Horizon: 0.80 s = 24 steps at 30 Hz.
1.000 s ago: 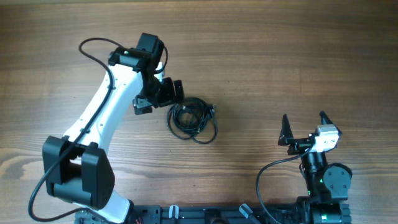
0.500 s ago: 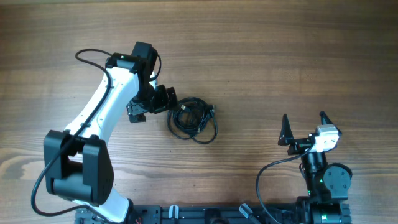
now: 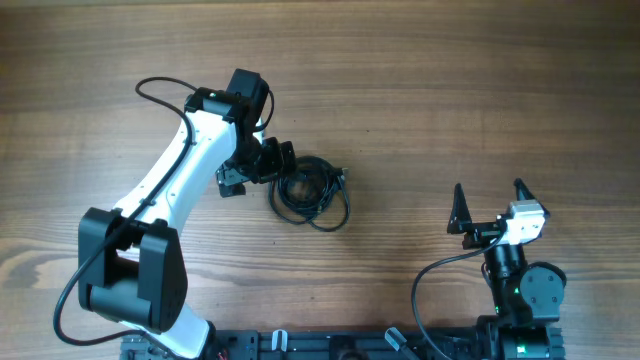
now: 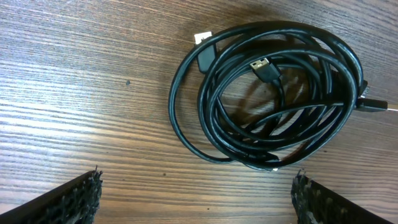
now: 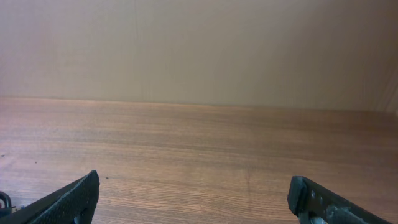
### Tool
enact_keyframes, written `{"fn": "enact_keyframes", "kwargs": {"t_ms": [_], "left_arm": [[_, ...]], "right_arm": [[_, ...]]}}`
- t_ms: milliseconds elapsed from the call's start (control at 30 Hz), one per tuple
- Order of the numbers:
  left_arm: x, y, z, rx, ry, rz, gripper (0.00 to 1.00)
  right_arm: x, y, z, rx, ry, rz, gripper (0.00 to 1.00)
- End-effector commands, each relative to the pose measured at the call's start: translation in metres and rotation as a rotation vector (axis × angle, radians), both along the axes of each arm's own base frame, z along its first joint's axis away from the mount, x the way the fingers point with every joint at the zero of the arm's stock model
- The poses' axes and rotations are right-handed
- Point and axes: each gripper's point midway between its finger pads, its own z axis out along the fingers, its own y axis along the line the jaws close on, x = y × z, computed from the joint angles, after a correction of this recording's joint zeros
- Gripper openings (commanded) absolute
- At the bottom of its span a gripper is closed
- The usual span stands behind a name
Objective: Untangle cables
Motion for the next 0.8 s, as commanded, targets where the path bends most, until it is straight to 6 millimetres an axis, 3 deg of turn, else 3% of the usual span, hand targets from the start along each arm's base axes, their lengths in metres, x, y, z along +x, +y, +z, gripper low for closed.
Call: {"fn": "enact_keyframes", "kwargs": {"t_ms": [0, 533, 767], "left_arm": [[-0.001, 0.000, -0.006, 0.013, 0.011, 0.002, 1.00], [-0.001, -0.001, -0.006, 0.013, 0.010, 0.001, 1.00], [0.013, 0.006, -0.007, 0.032, -0.042, 0.017, 1.00]], "right_arm": [[0.000, -0.001, 0.002, 0.012, -0.006, -0.010, 1.00], [0.000, -0.001, 0.002, 0.012, -0.006, -0.010, 1.00], [0.000, -0.001, 0.002, 0.012, -0.006, -0.010, 1.00]]}}
